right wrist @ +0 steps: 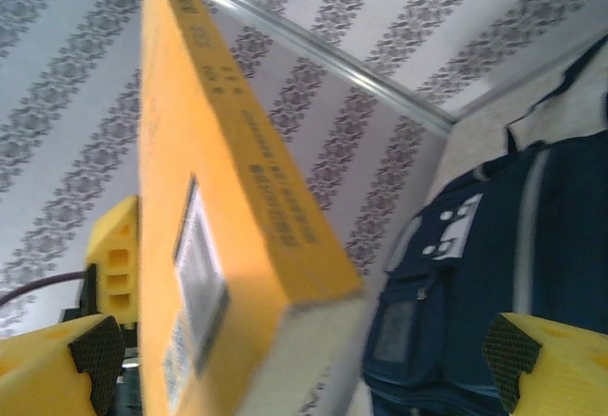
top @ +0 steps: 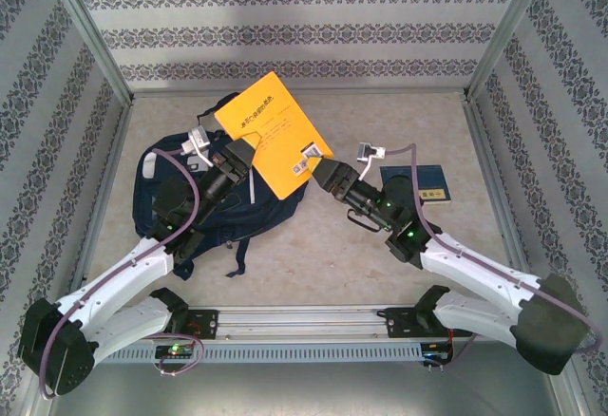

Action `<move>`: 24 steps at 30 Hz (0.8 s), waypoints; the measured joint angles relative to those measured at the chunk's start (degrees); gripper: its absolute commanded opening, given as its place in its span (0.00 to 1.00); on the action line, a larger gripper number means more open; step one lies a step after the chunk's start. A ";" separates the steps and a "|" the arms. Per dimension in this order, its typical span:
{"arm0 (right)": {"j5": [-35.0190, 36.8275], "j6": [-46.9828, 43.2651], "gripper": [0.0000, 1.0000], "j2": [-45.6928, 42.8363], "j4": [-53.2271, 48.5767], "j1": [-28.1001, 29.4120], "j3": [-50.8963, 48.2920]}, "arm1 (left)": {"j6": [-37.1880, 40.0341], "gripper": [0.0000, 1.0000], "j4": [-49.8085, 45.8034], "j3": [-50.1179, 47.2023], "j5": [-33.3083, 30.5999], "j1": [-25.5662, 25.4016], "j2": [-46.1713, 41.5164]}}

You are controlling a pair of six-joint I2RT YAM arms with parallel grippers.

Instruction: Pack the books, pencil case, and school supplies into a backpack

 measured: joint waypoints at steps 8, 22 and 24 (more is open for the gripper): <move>-2.93 6.69 0.75 9.55 14.53 0.70 2.64 | -0.20 0.00 0.02 -0.07 -1.03 -0.44 0.00; -2.89 9.22 0.54 13.09 21.55 3.30 4.33 | -0.13 0.00 -0.04 -1.11 -3.39 -0.90 -0.68; -2.43 9.20 0.51 13.42 21.53 3.41 4.33 | -0.09 0.00 -0.07 -1.62 -4.22 -1.18 -1.09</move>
